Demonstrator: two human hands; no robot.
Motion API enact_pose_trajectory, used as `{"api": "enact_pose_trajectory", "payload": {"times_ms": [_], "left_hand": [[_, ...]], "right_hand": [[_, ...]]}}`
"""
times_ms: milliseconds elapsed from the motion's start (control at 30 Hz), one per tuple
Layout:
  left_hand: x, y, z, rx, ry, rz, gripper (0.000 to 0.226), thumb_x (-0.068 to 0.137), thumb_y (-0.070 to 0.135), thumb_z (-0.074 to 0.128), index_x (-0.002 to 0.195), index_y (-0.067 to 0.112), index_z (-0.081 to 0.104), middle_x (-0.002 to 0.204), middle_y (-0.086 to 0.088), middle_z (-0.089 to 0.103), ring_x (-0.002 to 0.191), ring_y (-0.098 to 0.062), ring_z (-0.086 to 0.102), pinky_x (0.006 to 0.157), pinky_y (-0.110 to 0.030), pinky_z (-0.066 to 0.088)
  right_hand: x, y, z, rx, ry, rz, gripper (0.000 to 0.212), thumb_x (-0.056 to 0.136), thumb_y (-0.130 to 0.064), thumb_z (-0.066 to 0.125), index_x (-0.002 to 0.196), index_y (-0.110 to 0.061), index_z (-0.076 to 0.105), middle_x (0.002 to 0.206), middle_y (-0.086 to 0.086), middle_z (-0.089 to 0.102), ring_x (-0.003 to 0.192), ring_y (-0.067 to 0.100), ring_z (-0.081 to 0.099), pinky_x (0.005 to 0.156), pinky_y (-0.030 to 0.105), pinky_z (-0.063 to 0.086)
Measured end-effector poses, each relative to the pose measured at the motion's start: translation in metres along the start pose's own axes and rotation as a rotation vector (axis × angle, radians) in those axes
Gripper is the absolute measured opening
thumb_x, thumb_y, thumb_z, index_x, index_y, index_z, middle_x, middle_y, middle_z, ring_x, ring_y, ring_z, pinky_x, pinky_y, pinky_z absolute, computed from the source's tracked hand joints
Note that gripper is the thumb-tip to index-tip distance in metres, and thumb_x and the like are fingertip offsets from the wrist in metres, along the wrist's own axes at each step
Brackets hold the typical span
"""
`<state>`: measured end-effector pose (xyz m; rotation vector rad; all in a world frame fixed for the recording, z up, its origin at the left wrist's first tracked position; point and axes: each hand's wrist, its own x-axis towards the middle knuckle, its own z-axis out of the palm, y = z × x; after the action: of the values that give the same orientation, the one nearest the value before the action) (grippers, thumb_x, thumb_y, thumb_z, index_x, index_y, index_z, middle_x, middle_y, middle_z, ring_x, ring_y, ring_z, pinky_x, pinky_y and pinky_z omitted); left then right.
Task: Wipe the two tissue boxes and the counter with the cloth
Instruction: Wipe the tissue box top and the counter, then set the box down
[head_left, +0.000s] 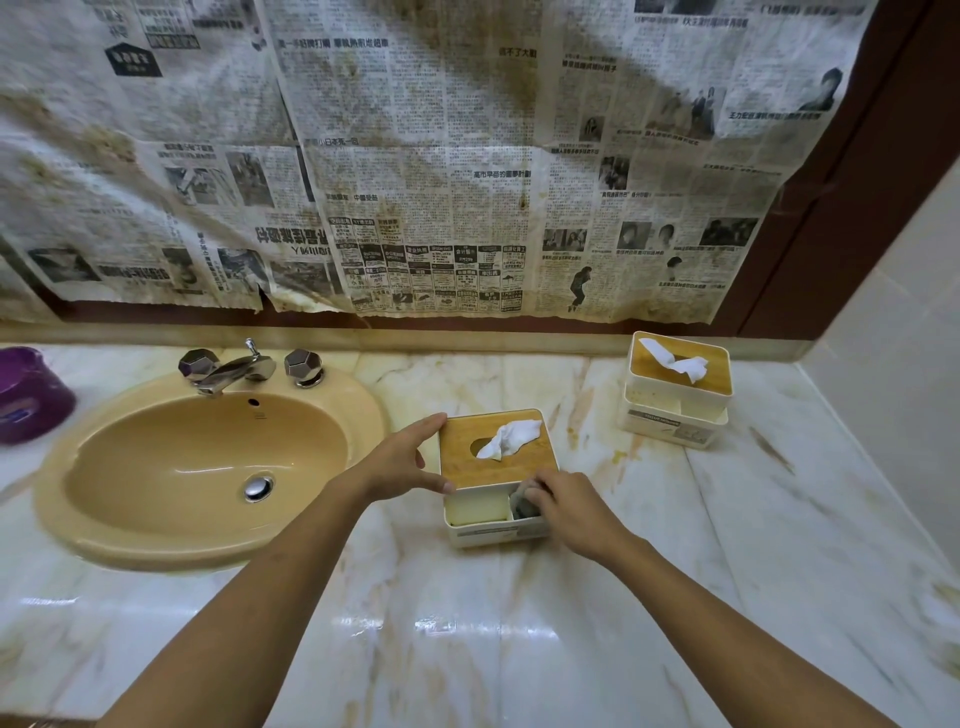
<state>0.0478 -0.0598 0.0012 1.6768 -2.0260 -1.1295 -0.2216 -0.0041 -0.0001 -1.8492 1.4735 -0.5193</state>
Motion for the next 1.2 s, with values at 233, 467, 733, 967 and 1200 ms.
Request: {"api": "enact_pose_trajectory", "payload": {"times_ms": [233, 467, 733, 967, 1200], "left_hand": [[0.0, -0.005, 0.002, -0.035, -0.027, -0.019, 0.113, 0.067, 0.04, 0.088, 0.155, 0.033, 0.018, 0.154, 0.017, 0.028, 0.115, -0.014, 0.054, 0.087, -0.022, 0.044], [0.002, -0.002, 0.003, -0.071, -0.061, -0.039, 0.109, 0.069, 0.036, 0.087, 0.153, 0.039, 0.019, 0.151, 0.02, 0.029, 0.125, -0.015, 0.049, 0.095, -0.029, 0.045], [0.006, -0.003, 0.005, -0.082, -0.03, -0.041, 0.115, 0.065, 0.039, 0.089, 0.155, 0.035, 0.019, 0.153, 0.019, 0.029, 0.123, -0.014, 0.049, 0.09, -0.025, 0.042], [0.004, -0.003, 0.005, -0.112, -0.028, -0.033, 0.113, 0.065, 0.037, 0.09, 0.155, 0.035, 0.021, 0.152, 0.02, 0.029, 0.119, -0.013, 0.053, 0.086, -0.021, 0.042], [0.001, -0.004, 0.007, -0.146, -0.016, -0.015, 0.113, 0.065, 0.037, 0.09, 0.154, 0.034, 0.022, 0.153, 0.02, 0.028, 0.113, -0.01, 0.057, 0.084, -0.017, 0.046]], "right_hand": [[-0.006, 0.005, -0.032, 0.475, 0.256, 0.092, 0.017, 0.101, -0.016, 0.049, 0.092, -0.017, 0.063, 0.088, 0.0, 0.066, 0.081, 0.013, 0.06, 0.072, 0.026, 0.048], [-0.006, 0.001, -0.058, 0.841, 0.41, 0.261, 0.02, 0.105, -0.027, 0.038, 0.105, -0.013, 0.053, 0.111, 0.013, 0.058, 0.101, 0.028, 0.063, 0.064, 0.047, 0.061], [-0.002, -0.009, -0.075, 1.023, 0.292, 0.135, 0.026, 0.089, -0.006, 0.067, 0.113, -0.01, 0.059, 0.108, 0.012, 0.07, 0.099, 0.021, 0.069, 0.082, 0.032, 0.056], [0.003, 0.0, -0.044, 0.046, 0.316, -0.257, 0.023, 0.08, 0.007, 0.065, 0.091, -0.013, 0.07, 0.084, -0.015, 0.065, 0.076, 0.0, 0.059, 0.068, 0.009, 0.041], [0.025, 0.012, -0.009, -0.378, 0.223, -0.246, 0.019, 0.094, -0.016, 0.057, 0.108, -0.019, 0.069, 0.11, -0.002, 0.06, 0.097, 0.025, 0.052, 0.083, 0.029, 0.043]]}}
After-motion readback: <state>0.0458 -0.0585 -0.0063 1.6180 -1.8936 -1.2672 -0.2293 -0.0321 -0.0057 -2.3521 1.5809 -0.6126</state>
